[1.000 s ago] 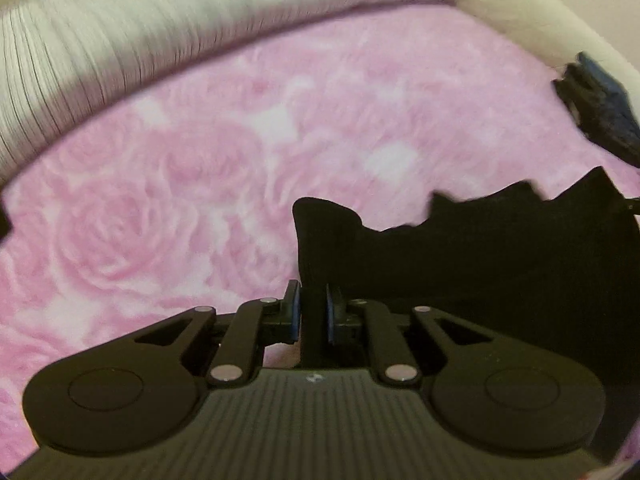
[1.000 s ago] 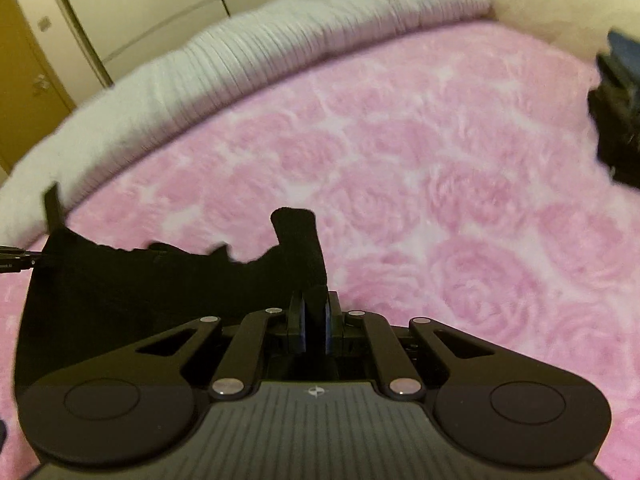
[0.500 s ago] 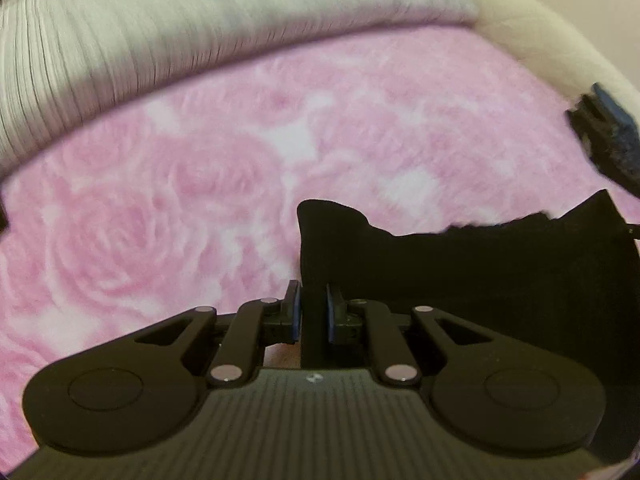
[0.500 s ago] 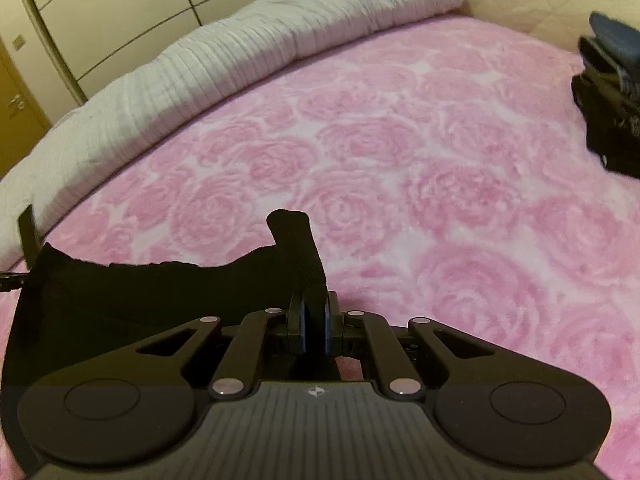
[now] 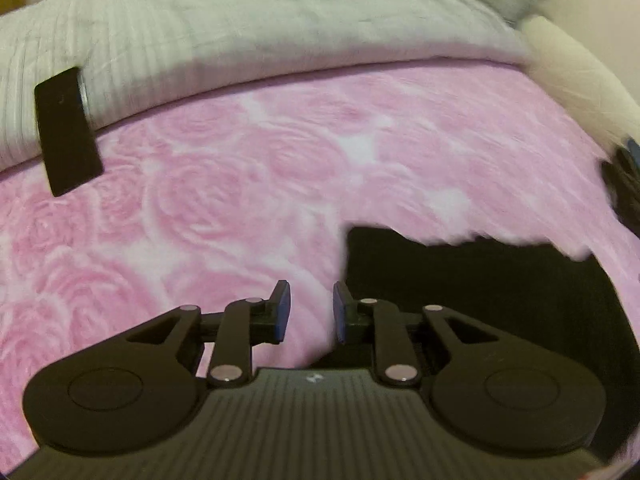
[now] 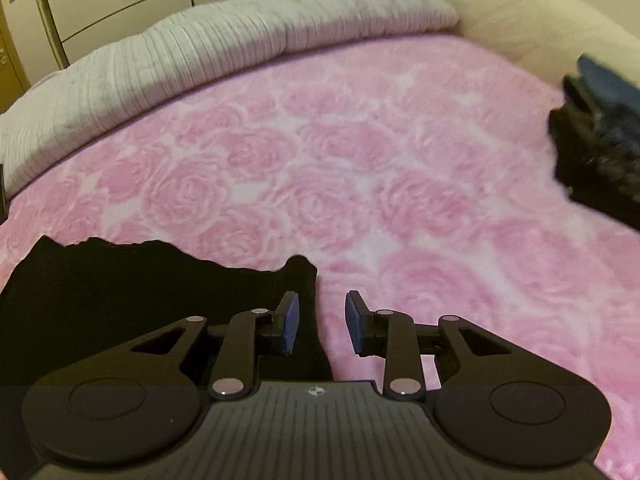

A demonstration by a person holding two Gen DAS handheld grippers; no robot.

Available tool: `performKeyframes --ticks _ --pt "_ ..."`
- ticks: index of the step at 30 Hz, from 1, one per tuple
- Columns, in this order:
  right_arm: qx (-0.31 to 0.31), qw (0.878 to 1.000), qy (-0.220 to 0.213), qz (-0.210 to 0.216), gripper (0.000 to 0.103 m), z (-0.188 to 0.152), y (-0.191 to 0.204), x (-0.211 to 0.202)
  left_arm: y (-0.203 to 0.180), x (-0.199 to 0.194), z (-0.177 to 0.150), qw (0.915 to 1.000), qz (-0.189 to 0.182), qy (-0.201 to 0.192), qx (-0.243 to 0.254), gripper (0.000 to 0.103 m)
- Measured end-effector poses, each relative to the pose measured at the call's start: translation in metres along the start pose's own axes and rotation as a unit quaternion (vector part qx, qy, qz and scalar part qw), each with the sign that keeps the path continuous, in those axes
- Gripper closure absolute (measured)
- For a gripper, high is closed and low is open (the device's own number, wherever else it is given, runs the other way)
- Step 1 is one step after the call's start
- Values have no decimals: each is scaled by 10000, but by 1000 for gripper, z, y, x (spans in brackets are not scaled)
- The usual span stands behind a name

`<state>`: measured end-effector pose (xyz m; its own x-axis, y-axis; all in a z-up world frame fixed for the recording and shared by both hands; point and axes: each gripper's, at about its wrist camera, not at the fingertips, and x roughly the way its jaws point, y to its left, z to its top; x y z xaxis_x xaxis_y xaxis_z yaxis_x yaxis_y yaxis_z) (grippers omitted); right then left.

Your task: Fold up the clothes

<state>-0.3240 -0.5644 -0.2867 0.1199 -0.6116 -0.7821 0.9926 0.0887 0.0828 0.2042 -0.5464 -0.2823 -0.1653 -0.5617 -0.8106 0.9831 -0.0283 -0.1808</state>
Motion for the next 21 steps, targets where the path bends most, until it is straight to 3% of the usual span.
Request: performKeyframes --ticks 4,7,9,12,16,19,21 --pt "-152 9977 315 572 72 -34 37 -24 -34 -11 -51 9956 -612 399 582 84" --pt "-464 9916 635 1027 73 -69 70 -27 -47 7 -91 9891 -525 884 1051 84" --pt "-711 9880 822 1093 73 -91 81 -21 -40 14 -104 9896 -477 851 1057 84" --pt "-1001 9863 936 919 77 -114 72 -16 -22 16 -103 9933 -363 788 768 99" --pt "-1066 9878 1101 272 79 -124 32 -28 -8 4 -105 9933 -162 865 747 99" --pt "-993 9843 1377 -479 65 -133 0 -42 0 -12 -107 9935 72 948 631 99" --pt "-671 9822 1526 -863 63 -136 -17 -57 4 -26 -109 9934 261 936 610 91"
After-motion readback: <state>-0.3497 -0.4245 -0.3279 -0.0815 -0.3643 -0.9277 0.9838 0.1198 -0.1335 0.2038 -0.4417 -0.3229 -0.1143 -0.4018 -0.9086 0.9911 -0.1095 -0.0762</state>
